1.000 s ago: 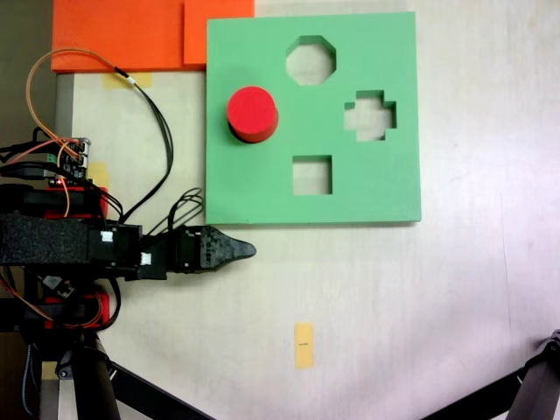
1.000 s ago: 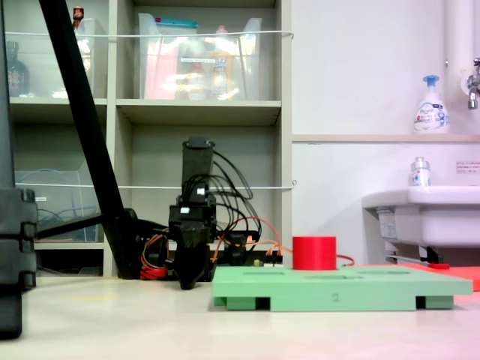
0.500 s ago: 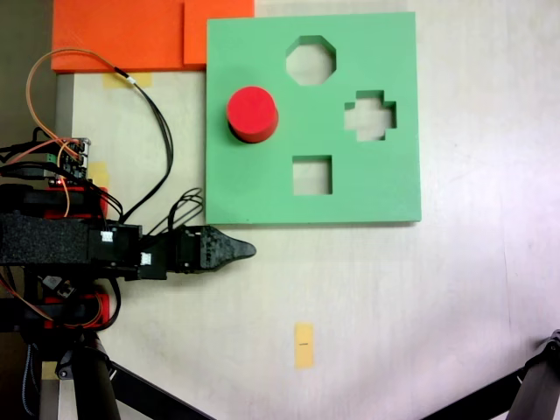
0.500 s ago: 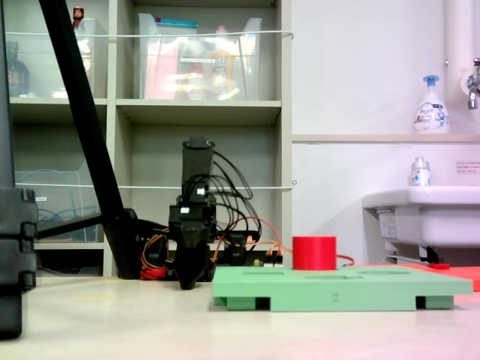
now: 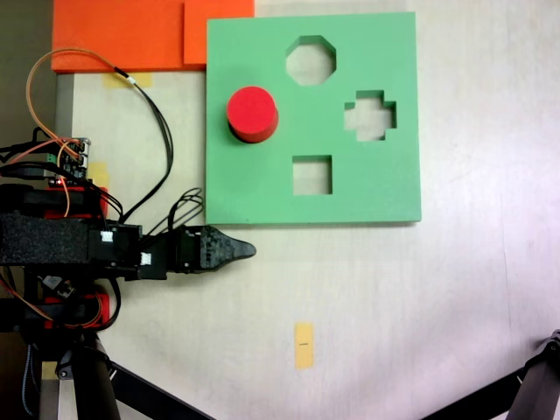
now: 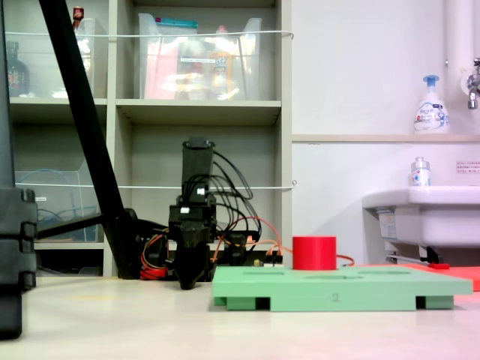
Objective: Put the cylinder block into the corresponding hole
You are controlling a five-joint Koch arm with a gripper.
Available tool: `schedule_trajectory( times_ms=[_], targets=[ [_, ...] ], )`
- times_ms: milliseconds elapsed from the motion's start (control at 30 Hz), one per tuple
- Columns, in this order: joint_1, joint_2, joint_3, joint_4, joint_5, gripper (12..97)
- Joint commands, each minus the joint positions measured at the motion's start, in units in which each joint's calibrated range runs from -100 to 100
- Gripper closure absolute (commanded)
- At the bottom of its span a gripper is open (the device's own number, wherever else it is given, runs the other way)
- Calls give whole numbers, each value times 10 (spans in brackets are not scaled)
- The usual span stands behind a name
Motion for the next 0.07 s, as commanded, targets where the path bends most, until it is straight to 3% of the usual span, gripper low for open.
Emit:
schedule_trajectory(
  times_ms=[0, 33],
  targets=[
    [-2, -4, -14, -47, -4, 580],
    [-2, -4, -14, -47, -4, 580]
  ],
)
